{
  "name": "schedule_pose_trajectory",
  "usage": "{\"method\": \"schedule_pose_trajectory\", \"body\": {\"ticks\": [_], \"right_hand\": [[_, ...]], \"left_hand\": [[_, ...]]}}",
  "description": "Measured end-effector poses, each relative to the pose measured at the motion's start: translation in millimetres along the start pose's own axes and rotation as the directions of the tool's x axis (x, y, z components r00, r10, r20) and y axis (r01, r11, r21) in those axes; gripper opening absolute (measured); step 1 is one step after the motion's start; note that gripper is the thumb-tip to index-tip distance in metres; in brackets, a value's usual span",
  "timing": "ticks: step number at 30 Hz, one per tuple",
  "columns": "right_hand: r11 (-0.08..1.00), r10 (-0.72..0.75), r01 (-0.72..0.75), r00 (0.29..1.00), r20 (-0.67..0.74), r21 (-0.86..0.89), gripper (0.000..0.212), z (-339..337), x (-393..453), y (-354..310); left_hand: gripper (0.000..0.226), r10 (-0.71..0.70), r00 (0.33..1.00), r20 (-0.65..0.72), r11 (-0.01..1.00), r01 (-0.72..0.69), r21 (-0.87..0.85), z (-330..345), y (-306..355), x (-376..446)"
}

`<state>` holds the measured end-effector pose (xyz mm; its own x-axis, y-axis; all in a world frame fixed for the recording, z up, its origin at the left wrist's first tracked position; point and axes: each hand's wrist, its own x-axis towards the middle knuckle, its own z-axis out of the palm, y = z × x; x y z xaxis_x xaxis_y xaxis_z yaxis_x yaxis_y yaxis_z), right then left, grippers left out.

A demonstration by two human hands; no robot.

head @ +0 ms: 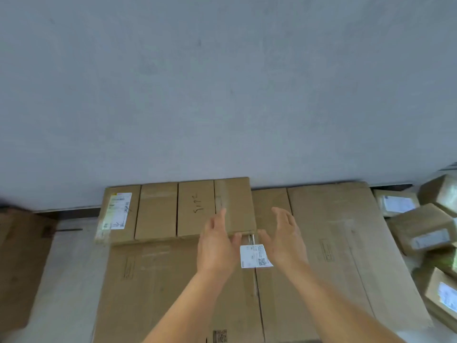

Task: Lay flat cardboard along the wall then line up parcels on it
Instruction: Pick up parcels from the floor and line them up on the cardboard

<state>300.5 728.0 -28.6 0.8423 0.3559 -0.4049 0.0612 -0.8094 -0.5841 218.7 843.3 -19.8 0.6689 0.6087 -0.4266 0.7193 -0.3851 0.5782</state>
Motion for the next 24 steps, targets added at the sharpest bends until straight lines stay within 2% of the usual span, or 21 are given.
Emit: {"method": "schedule_pose_trajectory", "body": {"ticks": [6, 12, 17, 24], "right_hand": [[0.993, 0.103, -0.094, 0.984, -0.148, 0.07, 0.061, -76.9, -79.6, -6.4], [0.971, 0.214, -0.166, 0.922, -0.321, 0.171, 0.06, -143.3, -170.7, -4.2], [0.934, 0.336, -0.242, 0.843, -0.419, 0.262, 0.059, -176.5, -245.1, 8.3], [0.855, 0.503, -0.324, 0.707, -0.497, 0.405, 0.06, -196.2, -340.4, 45.7]], "left_hand": [[0.068, 0.195, 0.981, 0.02, 0.981, -0.195, -0.025, -29.4, 64.8, -74.4], [0.064, 0.386, 0.918, 0.087, 0.922, -0.386, -0.021, -46.7, 122.9, -145.1], [0.065, 0.543, 0.823, 0.169, 0.839, -0.541, -0.058, -46.5, 154.7, -213.3], [0.067, 0.647, 0.685, 0.335, 0.75, -0.649, -0.123, -18.2, 172.1, -296.8]]}}
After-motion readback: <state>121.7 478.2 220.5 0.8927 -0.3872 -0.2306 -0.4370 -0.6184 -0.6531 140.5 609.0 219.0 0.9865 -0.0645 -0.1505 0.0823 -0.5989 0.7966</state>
